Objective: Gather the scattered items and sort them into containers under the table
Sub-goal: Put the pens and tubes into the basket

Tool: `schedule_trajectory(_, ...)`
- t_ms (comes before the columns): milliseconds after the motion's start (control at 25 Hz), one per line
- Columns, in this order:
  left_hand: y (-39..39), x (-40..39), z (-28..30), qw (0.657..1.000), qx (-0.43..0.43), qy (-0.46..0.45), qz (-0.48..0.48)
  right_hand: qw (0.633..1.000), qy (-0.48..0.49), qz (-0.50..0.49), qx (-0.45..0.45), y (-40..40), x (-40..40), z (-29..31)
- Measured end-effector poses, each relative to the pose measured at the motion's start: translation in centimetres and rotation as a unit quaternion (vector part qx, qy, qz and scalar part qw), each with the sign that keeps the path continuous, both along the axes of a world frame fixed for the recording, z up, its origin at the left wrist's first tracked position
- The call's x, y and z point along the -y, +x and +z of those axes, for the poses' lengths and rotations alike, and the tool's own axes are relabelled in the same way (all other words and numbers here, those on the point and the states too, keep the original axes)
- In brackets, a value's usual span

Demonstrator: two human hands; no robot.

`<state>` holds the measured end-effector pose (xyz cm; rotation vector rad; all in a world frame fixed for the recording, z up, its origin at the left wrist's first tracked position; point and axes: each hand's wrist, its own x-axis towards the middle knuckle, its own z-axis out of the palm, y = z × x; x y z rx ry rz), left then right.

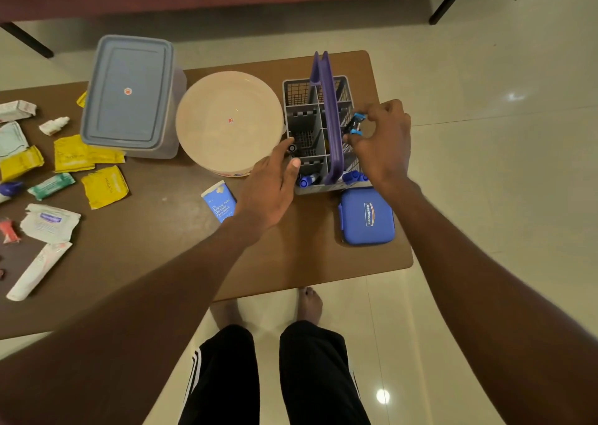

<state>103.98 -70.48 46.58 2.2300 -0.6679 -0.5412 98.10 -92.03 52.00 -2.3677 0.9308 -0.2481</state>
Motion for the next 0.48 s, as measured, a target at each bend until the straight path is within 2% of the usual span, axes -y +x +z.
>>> schedule_trajectory(120, 0.0, 0.3, -0.1, 1.0, -0.007, -0.004, 0.018, 0.996, -0.001, -0.022, 0.09, 0.7, 0.2, 1.3)
schedule_trajectory(240, -0.2, 0.5, 0.2, 1.0, -0.001, -0.003, 0.026, 0.986, 0.038, -0.038, 0.158, 1.4, 0.3, 1.7)
schedule_trajectory(320, -0.3, 0.7, 0.3, 0.999, 0.001, 0.002, 0.033, 0.988, 0.059, -0.03, 0.139, 1.9, 0.4, 0.9)
schedule_trajectory(480, -0.1, 0.5, 0.1, 0.999, -0.004, -0.002, 0.038, 0.998, 0.058, 0.003, 0.02, 2.7, 0.3, -1.0)
